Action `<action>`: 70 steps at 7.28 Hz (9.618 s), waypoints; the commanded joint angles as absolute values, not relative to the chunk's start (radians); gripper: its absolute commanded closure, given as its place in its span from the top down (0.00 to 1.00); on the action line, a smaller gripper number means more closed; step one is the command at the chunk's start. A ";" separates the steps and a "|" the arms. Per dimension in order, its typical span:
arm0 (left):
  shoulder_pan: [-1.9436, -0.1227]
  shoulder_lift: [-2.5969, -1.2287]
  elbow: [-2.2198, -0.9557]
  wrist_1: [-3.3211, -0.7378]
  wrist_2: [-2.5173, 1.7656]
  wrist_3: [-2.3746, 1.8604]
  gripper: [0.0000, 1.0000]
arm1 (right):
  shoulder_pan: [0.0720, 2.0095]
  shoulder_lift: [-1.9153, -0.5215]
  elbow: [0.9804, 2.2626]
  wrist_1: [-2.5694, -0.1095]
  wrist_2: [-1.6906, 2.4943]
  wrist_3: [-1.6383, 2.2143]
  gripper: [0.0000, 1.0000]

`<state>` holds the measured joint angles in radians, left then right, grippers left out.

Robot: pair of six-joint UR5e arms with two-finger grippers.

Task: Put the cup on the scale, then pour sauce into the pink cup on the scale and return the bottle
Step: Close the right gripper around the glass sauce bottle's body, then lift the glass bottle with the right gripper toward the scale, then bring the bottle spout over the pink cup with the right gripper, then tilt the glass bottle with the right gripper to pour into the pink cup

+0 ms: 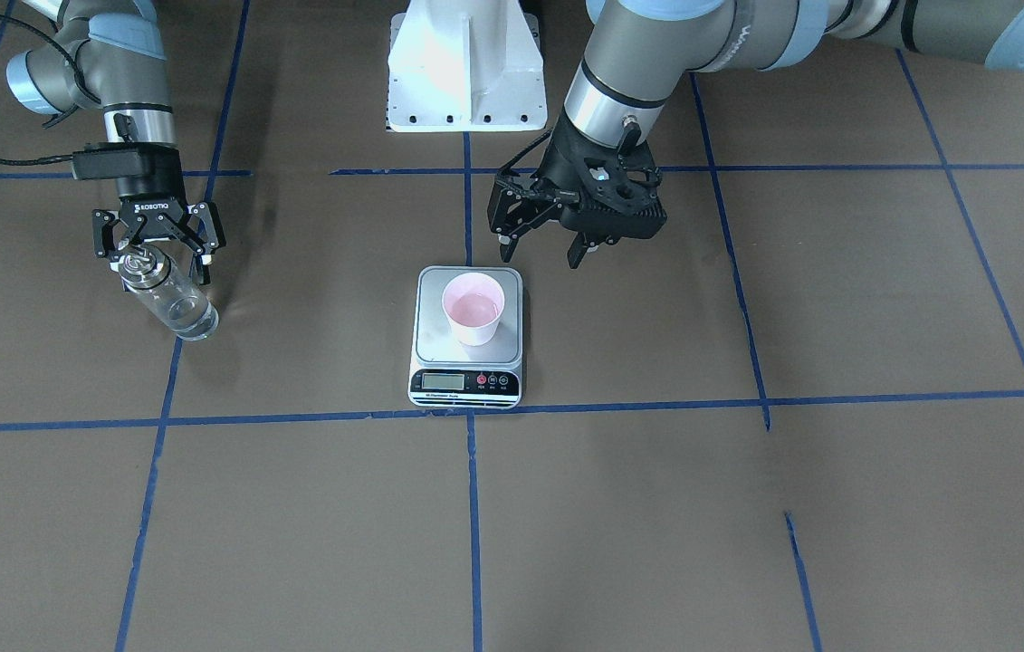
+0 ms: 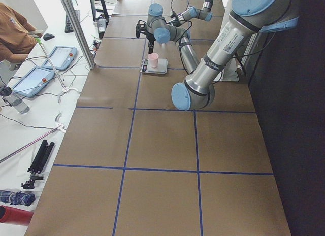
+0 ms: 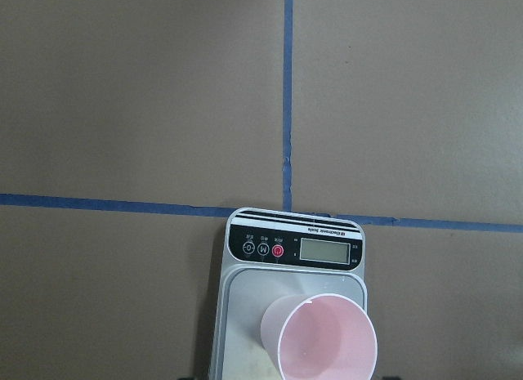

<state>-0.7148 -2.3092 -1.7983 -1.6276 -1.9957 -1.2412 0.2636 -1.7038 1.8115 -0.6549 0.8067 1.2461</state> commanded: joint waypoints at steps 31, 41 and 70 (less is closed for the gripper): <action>-0.818 -2.115 -1.976 -1.632 -1.996 -1.034 0.74 | 0.327 -1.003 1.848 -1.736 0.843 0.752 0.00; -0.816 -2.052 -2.049 -1.615 -1.996 -1.034 0.74 | 0.330 -0.925 1.698 -1.880 0.717 0.562 0.00; -0.810 -2.046 -2.045 -1.623 -2.037 -1.045 0.75 | 0.311 -0.933 1.663 -1.890 0.365 -0.034 0.00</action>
<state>-0.8100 -2.0457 -2.0435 -1.6227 -2.0371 -1.0446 0.3085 -0.9279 1.6427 -1.8915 0.3609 -0.0602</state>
